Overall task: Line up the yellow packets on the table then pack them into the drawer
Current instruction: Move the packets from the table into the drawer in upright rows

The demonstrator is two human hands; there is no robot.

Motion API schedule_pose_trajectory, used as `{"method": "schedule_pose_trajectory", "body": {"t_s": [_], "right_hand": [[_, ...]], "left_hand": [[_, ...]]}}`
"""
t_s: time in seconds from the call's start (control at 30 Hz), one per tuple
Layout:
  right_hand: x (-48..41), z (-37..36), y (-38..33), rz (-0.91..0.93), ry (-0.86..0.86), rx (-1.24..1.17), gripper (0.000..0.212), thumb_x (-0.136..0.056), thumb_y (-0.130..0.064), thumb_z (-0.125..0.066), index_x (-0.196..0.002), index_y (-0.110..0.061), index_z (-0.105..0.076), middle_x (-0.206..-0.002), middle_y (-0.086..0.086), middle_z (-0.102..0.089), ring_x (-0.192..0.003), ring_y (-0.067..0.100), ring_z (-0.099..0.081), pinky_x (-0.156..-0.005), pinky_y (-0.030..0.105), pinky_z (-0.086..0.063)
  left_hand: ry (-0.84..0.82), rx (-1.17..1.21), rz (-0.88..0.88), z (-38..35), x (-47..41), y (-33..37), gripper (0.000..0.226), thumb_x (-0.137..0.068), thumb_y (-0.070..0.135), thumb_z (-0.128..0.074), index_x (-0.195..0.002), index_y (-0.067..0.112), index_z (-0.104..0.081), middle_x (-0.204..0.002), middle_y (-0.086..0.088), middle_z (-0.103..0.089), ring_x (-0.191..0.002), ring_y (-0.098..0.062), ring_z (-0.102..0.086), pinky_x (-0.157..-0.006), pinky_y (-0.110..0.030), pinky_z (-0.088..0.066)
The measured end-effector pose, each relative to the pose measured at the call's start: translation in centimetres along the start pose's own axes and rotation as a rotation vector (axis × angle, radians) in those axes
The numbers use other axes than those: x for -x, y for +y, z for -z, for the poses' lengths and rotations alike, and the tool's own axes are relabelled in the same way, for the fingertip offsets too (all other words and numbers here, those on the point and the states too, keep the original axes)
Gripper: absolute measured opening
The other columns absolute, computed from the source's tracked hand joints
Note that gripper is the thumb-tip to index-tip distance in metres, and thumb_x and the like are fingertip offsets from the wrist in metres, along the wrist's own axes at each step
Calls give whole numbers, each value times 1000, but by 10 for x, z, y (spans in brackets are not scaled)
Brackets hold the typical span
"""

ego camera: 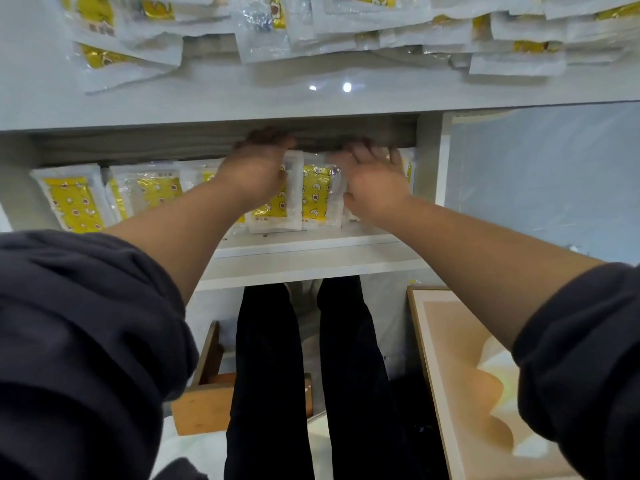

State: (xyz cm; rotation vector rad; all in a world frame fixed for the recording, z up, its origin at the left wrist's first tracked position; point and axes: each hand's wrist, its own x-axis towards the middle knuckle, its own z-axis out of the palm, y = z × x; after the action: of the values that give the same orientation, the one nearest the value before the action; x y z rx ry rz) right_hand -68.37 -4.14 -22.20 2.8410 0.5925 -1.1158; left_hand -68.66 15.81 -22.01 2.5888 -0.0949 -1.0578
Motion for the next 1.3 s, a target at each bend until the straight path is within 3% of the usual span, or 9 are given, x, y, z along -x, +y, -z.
{"method": "schedule_pose_trajectory", "body": {"t_s": [0.13,0.23,0.43,0.6,0.67,0.93,1.07,1.17,1.3], "right_hand": [[-4,2,8,-109,-140,22,72,-90,-32,-59,-149,-30,-18,-158,8,-15,-146,38,-9,-113,65,-10],[4,-2,12,-40,-88,62,81,-82,-14,-66,-148,-30,-21,-152,6,-26,-140,35,-24,-112,61,-20],[10,-3,41,0,-58,120,99,-78,1,-65,-150,-36,-8,-160,1,-13,-145,33,-16,-117,53,-15],[8,-8,43,31,-131,110,104,-84,-34,-70,-153,-26,8,-162,-2,3,-149,28,-6,-118,55,-5],[7,-12,44,53,-146,180,105,-85,-34,-68,-153,-24,11,-162,-3,10,-149,28,1,-117,58,-3],[9,-9,45,19,-173,162,105,-84,-10,-67,-152,-29,10,-161,0,15,-148,33,9,-118,56,-3],[23,8,34,-13,-140,50,95,-86,-12,-64,-153,-25,2,-162,5,-2,-148,32,-3,-117,58,-12],[45,30,17,-9,-30,-89,80,-86,-12,-60,-152,-19,-16,-158,8,-20,-145,31,-20,-114,52,-28],[76,73,-14,27,43,-303,56,-89,-13,-52,-143,-18,-39,-145,5,-42,-128,26,-45,-96,40,-46]], "left_hand": [[-27,-190,134,-13,6,-4,52,-93,17,-53,-143,24,-38,-143,-12,-38,-128,-36,-40,-100,-48,-40],[14,-253,151,-22,13,-5,60,-87,12,-55,-143,21,-36,-141,-12,-38,-127,-34,-41,-103,-49,-35],[21,-270,-71,-27,20,-3,86,-87,32,-62,-153,26,-7,-160,-6,-10,-147,-30,-11,-117,-56,-12],[-66,-444,-276,-33,9,16,103,-86,52,-62,-152,28,14,-161,-1,16,-149,-25,7,-118,-57,-1],[-91,-500,-265,-42,1,27,100,-88,52,-59,-152,26,14,-161,-1,18,-149,-23,8,-117,-57,-1],[-62,-475,-32,-56,11,38,89,-94,52,-46,-153,14,8,-162,-8,12,-149,-26,4,-115,-62,1],[-89,-377,-7,-32,30,43,87,-92,49,-52,-154,13,-1,-162,-11,7,-149,-25,5,-116,-59,-6],[-59,-279,-4,-7,58,49,64,-94,41,-53,-147,13,-28,-155,-13,-25,-145,-29,-22,-114,-52,-23],[52,17,61,33,100,49,32,-94,30,-52,-122,16,-57,-119,-4,-62,-107,-26,-57,-81,-36,-47]]}}
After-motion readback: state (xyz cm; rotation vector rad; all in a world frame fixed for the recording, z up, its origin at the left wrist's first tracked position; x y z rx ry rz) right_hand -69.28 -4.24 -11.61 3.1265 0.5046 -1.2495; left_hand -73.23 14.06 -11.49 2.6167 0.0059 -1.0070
